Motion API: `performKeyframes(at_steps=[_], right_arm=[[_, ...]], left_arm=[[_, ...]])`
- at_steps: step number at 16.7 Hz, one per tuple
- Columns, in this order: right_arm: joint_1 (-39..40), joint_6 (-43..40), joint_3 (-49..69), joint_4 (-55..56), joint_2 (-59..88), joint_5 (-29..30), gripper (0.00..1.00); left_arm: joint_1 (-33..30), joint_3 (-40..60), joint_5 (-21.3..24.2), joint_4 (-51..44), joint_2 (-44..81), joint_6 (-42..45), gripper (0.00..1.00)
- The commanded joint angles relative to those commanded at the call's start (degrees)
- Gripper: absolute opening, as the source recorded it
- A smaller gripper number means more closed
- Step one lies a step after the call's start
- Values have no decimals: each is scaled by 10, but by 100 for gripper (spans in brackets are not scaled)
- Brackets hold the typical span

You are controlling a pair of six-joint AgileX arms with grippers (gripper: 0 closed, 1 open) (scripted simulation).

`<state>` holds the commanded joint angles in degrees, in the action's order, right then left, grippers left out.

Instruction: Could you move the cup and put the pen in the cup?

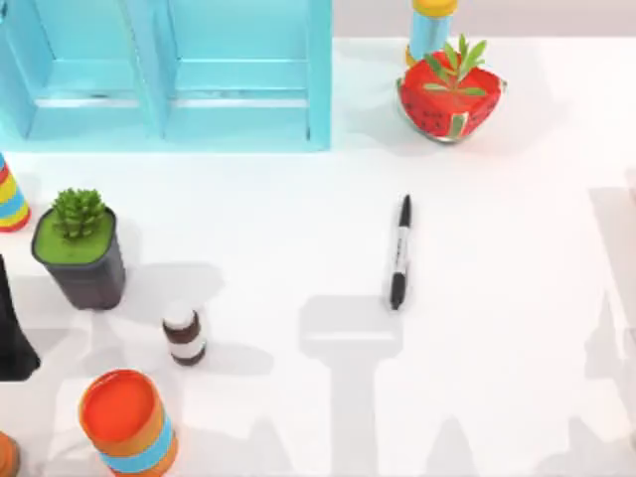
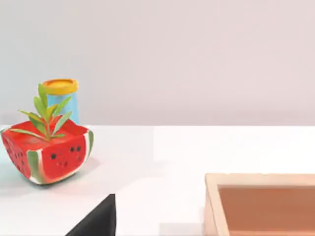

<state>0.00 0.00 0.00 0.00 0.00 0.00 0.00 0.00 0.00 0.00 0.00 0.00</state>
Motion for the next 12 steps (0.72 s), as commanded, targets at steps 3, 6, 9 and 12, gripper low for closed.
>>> performKeyframes(at_steps=[3,6,9,12], right_arm=[[-2,-2,6,-6,6,0,100],[-22,-20,56,-57,60,2,100],[-52,-55,159,-149,168,1,100],[-92,-95,306,-256,323,-1,100]], left_arm=[[0,0,0,0,0,0,100],[0,0,0,0,0,0,100],[0,0,0,0,0,0,100],[0,0,0,0,0,0,100]])
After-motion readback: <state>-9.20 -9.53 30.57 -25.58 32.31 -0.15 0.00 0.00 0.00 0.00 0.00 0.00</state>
